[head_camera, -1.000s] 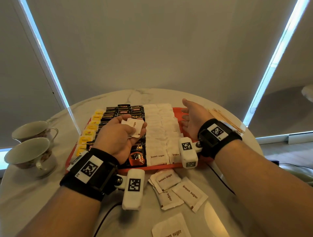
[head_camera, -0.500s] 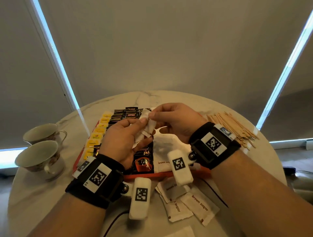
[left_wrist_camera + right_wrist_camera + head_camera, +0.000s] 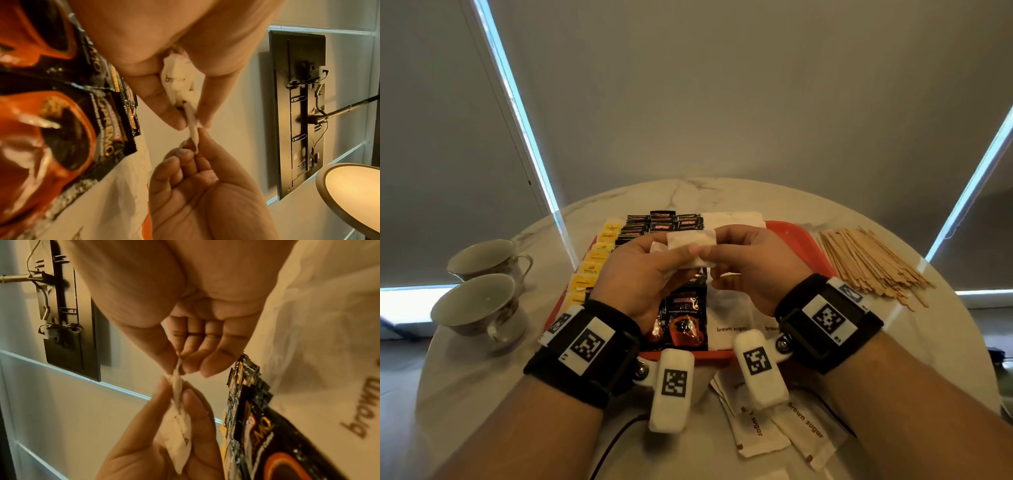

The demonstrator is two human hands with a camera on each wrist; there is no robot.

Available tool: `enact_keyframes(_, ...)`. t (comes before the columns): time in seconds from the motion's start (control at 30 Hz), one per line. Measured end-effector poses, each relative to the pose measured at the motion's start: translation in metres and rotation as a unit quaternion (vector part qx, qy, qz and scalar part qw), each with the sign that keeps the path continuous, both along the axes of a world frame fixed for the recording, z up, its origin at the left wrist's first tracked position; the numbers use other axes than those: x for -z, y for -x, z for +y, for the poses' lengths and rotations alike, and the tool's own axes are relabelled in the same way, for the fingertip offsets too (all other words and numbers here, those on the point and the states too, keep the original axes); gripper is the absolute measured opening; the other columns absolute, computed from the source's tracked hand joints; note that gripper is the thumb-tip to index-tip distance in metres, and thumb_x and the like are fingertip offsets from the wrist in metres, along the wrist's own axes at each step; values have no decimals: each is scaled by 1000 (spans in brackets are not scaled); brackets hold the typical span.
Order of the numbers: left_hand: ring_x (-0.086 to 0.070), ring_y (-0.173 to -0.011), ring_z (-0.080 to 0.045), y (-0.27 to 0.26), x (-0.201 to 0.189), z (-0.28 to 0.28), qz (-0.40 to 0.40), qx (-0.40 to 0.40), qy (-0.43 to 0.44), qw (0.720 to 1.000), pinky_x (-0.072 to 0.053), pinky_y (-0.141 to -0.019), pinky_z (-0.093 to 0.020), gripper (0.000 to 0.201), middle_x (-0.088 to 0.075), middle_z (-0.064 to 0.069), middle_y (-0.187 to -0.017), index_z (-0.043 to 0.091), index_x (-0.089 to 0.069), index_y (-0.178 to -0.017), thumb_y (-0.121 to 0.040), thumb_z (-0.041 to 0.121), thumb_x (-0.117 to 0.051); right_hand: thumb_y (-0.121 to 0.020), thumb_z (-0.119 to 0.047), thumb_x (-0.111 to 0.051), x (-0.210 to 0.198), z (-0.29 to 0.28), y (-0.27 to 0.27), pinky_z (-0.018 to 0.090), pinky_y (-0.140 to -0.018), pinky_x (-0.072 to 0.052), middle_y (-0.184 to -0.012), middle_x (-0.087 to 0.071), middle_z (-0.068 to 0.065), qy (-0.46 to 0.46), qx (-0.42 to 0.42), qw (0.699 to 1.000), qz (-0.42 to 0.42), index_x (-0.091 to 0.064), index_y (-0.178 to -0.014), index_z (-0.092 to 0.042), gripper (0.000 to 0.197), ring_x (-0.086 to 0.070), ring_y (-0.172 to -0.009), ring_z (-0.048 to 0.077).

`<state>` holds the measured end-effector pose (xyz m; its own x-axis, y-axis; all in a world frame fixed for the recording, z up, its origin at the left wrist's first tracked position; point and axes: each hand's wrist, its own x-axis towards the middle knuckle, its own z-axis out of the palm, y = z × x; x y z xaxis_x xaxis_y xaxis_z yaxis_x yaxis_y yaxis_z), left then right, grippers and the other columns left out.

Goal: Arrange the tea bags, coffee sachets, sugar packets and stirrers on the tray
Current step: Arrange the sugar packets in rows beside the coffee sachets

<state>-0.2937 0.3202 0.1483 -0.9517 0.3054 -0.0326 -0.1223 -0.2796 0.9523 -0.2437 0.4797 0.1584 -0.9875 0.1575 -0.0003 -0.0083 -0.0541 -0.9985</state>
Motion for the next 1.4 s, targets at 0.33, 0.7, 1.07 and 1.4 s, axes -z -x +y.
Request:
enact_keyframes(0.33,-78,-96,-26,4,5,2,11,-2,30,999,-61,-76,-31,36,-79,-13,-105,7,-71,-113,-82,-10,-77,-89,-7,-73,-2,13,4,25,-60,-55,-78,-73,1,-73,37,996,-20,-75,-101,-9,13,-63,-63,8)
enact_keyframes(0.7,-79,-94,-31,13,2,-1,-82,-63,-109,989,-65,-76,-37,41,-76,-20,-109,9,-55,-114,-94,-22,-37,-82,-3,-74,-8,42,-2,30,-54,-41,-76,-70,8,-180,139,965,-128,-79,-82,-14,12,-55,-66,18)
enact_keyframes(1.07,-79,-93,-30,12,-2,-4,-78,-55,-94,991,-66,-74,-43,38,-77,-15,-111,11,-58,-115,-99,-16,-36,-82,-7,-78,-12,29,-12,23,-47,-39,-73,-70,1,-307,111,925,-194,-79,-87,-13,8,-52,-62,13)
enact_keyframes(1.4,-79,-92,-29,11,0,-5,-73,-56,-86,992,-66,-74,-42,40,-77,-16,-110,10,-58,-120,-99,-17,-37,-84,-16,-80,-12,24,-9,22,-55,-49,-82,-77,3,-362,92,902,-216,-80,-83,-15,1,-59,-63,13)
